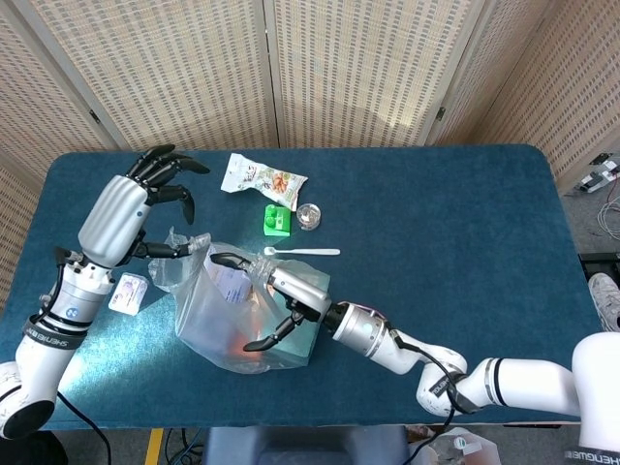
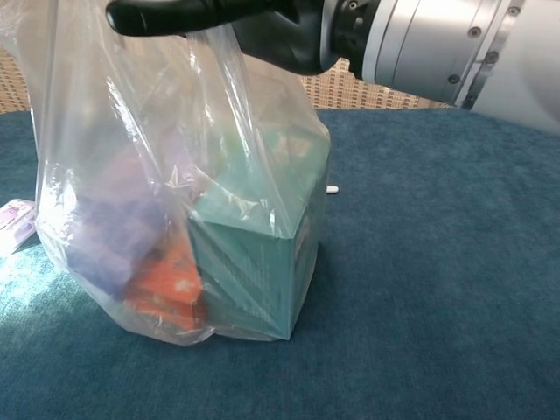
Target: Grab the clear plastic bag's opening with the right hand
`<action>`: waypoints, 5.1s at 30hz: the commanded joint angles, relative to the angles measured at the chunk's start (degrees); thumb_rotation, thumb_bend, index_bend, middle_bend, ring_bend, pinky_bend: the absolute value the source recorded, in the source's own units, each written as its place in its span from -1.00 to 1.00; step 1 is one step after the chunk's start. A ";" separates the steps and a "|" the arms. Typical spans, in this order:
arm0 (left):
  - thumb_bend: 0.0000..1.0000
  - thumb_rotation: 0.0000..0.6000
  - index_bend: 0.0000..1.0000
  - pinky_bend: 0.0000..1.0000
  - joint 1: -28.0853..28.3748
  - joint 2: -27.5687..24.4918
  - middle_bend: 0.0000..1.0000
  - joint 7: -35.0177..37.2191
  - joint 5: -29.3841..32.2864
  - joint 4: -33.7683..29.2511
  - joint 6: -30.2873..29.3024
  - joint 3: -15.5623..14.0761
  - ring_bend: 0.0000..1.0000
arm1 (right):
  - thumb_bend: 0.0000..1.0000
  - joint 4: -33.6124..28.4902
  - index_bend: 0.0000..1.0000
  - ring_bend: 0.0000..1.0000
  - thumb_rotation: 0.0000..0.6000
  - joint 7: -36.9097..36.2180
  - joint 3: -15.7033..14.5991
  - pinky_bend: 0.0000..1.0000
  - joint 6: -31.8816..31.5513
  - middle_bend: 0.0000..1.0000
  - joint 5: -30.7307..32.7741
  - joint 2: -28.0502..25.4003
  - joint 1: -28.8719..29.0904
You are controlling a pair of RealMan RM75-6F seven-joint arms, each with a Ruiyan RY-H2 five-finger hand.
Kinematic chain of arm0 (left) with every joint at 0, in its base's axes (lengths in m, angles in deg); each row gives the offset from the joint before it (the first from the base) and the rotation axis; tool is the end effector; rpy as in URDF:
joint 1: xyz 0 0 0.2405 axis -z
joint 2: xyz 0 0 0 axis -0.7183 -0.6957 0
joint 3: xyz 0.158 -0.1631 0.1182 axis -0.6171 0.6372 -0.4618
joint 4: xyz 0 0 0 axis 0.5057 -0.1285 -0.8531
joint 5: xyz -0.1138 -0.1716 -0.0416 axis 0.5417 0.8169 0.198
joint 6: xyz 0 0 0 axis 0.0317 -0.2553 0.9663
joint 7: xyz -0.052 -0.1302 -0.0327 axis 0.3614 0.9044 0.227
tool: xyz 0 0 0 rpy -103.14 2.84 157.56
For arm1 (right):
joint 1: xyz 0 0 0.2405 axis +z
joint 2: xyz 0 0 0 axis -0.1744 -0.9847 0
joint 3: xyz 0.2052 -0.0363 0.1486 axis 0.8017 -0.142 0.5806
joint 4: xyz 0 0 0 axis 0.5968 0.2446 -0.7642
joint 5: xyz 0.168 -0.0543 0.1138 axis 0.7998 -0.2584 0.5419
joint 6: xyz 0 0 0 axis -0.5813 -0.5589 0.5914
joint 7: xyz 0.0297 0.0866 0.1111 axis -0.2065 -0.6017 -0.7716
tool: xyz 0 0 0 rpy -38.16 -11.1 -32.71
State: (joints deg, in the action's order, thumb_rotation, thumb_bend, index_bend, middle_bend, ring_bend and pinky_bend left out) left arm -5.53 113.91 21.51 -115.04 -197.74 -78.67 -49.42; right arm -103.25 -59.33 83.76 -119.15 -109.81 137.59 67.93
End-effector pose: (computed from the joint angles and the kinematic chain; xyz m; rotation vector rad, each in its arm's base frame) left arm -0.0480 0.3353 0.2125 -1.6593 -0.8232 -1.6654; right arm 0.0203 -0.3138 0.0142 -1.6166 1.7438 -1.5556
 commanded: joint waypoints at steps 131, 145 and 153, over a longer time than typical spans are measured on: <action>-0.81 1.00 -0.35 -0.85 -4.95 -2.96 -0.54 -24.10 4.00 7.27 -1.64 -11.44 -0.73 | -0.10 10.20 0.60 0.54 1.00 -63.47 6.01 0.52 6.92 0.66 2.52 0.32 8.31; -0.81 1.00 -0.37 -0.85 -7.69 -1.08 -0.54 -23.34 1.39 8.29 -3.20 -13.03 -0.73 | -0.10 7.03 0.60 0.54 1.00 -67.63 9.47 0.53 4.58 0.66 1.91 -4.88 9.36; -0.81 1.00 -0.37 -0.85 -8.76 0.18 -0.54 -23.09 1.72 10.14 -3.42 -13.34 -0.73 | -0.10 4.71 0.60 0.54 1.00 -67.82 12.17 0.53 4.85 0.66 3.40 -8.20 10.19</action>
State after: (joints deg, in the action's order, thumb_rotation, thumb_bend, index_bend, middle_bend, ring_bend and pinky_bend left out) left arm -14.19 113.99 -1.65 -113.31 -187.70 -82.01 -62.73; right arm -98.34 -127.10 95.75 -114.31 -106.58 129.58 78.02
